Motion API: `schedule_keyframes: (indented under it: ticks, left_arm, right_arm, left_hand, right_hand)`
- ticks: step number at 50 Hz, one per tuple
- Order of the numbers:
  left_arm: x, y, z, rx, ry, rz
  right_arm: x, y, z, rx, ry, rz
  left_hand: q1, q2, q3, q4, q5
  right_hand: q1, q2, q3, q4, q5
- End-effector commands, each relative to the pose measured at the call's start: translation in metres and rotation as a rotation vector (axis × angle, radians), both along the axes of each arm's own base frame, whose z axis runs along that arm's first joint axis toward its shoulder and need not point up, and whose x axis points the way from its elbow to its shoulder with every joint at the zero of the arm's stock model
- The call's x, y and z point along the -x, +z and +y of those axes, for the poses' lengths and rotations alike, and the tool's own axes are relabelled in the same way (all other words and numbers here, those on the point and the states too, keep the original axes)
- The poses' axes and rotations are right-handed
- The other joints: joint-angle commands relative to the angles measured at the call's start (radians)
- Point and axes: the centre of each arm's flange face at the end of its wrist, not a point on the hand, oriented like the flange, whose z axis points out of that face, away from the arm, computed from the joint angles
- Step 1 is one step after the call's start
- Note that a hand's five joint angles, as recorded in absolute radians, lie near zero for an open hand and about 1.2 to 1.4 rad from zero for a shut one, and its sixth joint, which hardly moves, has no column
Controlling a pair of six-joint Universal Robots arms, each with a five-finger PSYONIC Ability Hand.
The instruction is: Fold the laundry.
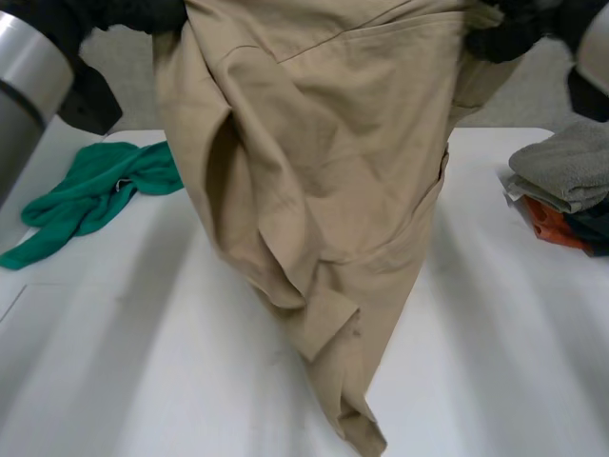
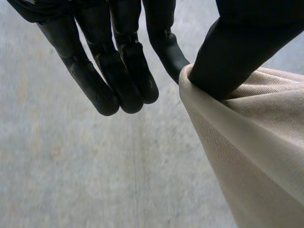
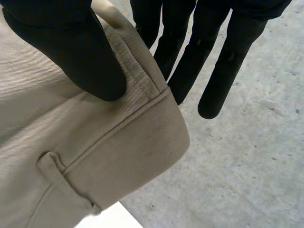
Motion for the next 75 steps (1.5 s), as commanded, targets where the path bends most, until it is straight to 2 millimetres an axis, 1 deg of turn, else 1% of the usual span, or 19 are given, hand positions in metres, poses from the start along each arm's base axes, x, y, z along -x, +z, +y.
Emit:
schedule_keyframes:
  ticks: [1, 3, 10, 11, 13, 14, 17, 19, 25, 32, 33, 36, 37, 42, 45, 50, 55, 60, 75]
  left_arm:
    - [0.024, -0.071, -0.071, -0.143, 0.017, -0.077]
    - [0.027, -0.100, -0.094, -0.177, 0.038, -0.108]
    - [-0.003, -0.144, -0.168, -0.115, 0.237, -0.147]
    - [-0.008, -0.144, -0.175, -0.100, 0.259, -0.144]
    - [-0.016, -0.145, -0.185, -0.084, 0.290, -0.140]
    - [-0.021, -0.144, -0.189, -0.076, 0.300, -0.136]
    - [-0.025, -0.142, -0.190, -0.083, 0.305, -0.136]
    - [-0.029, -0.133, -0.185, -0.086, 0.317, -0.142]
    - [-0.031, -0.111, -0.150, -0.109, 0.308, -0.178]
    - [-0.016, -0.106, -0.063, -0.119, 0.218, -0.368]
    - [-0.010, -0.110, -0.038, -0.124, 0.169, -0.419]
    - [0.000, -0.119, 0.001, -0.126, 0.076, -0.498]
    - [0.006, -0.126, 0.027, -0.124, 0.014, -0.551]
    - [0.021, -0.157, 0.109, -0.141, -0.197, -0.702]
    - [0.027, -0.177, 0.156, -0.146, -0.315, -0.779]
    - [0.030, -0.199, 0.204, -0.160, -0.410, -0.861]
    - [0.029, -0.226, 0.209, -0.218, -0.346, -0.945]
    - [0.025, -0.246, 0.183, -0.270, -0.185, -1.028]
    - [0.023, -0.268, 0.120, -0.212, -0.022, -1.058]
  right_arm:
    - [-0.036, -0.062, -0.035, -0.028, 0.006, 0.016]
    - [-0.047, -0.079, -0.038, -0.021, 0.021, 0.010]
    - [-0.073, -0.121, -0.062, 0.086, 0.061, -0.109]
    - [-0.077, -0.124, -0.064, 0.099, 0.070, -0.125]
    - [-0.085, -0.133, -0.068, 0.125, 0.083, -0.151]
    - [-0.091, -0.140, -0.069, 0.129, 0.091, -0.150]
    - [-0.093, -0.144, -0.071, 0.129, 0.085, -0.122]
    - [-0.086, -0.143, -0.075, 0.108, 0.039, -0.091]
    - [-0.055, -0.125, -0.075, 0.018, -0.084, -0.021]
    - [-0.013, -0.128, -0.050, -0.215, -0.120, 0.223]
    - [-0.010, -0.130, -0.047, -0.236, -0.116, 0.251]
    - [0.007, -0.145, -0.032, -0.343, -0.089, 0.384]
    - [0.013, -0.153, -0.024, -0.391, -0.061, 0.436]
    - [0.025, -0.181, -0.009, -0.474, 0.040, 0.513]
    - [0.028, -0.199, -0.003, -0.504, 0.104, 0.518]
    - [0.023, -0.224, -0.001, -0.507, 0.189, 0.503]
    - [0.016, -0.243, -0.011, -0.461, 0.218, 0.470]
    - [0.007, -0.257, -0.023, -0.392, 0.218, 0.433]
    - [-0.025, -0.281, -0.037, -0.261, 0.253, 0.435]
  left_hand:
    - [0.242, 0.199, 0.208, 0.199, 0.220]
    - [0.242, 0.199, 0.208, 0.199, 0.220]
    - [0.242, 0.199, 0.208, 0.199, 0.220]
    - [0.242, 0.199, 0.208, 0.199, 0.220]
    - [0.242, 0.199, 0.208, 0.199, 0.220]
    - [-0.118, -0.161, -0.152, -0.161, -0.140]
    - [-0.941, -0.984, -0.975, -0.984, -0.963]
    - [-0.980, -1.023, -1.014, -1.022, -1.001]
    - [-0.980, -1.023, -1.014, -1.022, -1.001]
    - [-0.980, -1.023, -1.014, -1.022, -1.001]
    - [-0.980, -1.023, -1.014, -1.022, -1.001]
    - [-0.980, -1.023, -1.014, -1.022, -1.001]
    - [-0.910, -0.952, -0.944, -0.952, -0.931]
    - [-0.592, -0.635, -0.626, -0.634, -0.613]
    - [-0.542, -0.585, -0.576, -0.584, -0.563]
    - [-0.462, -0.505, -0.496, -0.505, -0.484]
    - [-0.659, -0.702, -0.693, -0.701, -0.680]
    - [-0.826, -0.869, -0.860, -0.868, -0.847]
    - [-0.803, -0.846, -0.837, -0.845, -0.824]
  right_hand:
    - [0.292, 0.223, 0.207, 0.202, 0.234]
    - [0.292, 0.223, 0.207, 0.202, 0.234]
    - [0.292, 0.223, 0.207, 0.202, 0.234]
    - [0.120, 0.051, 0.035, 0.030, 0.062]
    - [-0.763, -0.832, -0.848, -0.853, -0.821]
    - [-0.930, -0.999, -1.014, -1.019, -0.987]
    - [-0.930, -0.999, -1.014, -1.019, -0.987]
    - [-0.930, -0.999, -1.014, -1.019, -0.987]
    - [-0.930, -0.999, -1.014, -1.019, -0.987]
    - [-0.930, -0.999, -1.014, -1.019, -0.987]
    - [-0.930, -0.999, -1.014, -1.019, -0.987]
    - [-0.728, -0.797, -0.813, -0.817, -0.785]
    - [-0.588, -0.656, -0.672, -0.677, -0.645]
    - [-0.232, -0.300, -0.316, -0.321, -0.289]
    - [-0.205, -0.273, -0.289, -0.294, -0.262]
    - [-0.240, -0.309, -0.324, -0.329, -0.297]
    - [-0.428, -0.496, -0.512, -0.517, -0.485]
    - [-0.595, -0.663, -0.679, -0.684, -0.652]
    - [-0.598, -0.667, -0.683, -0.688, -0.656]
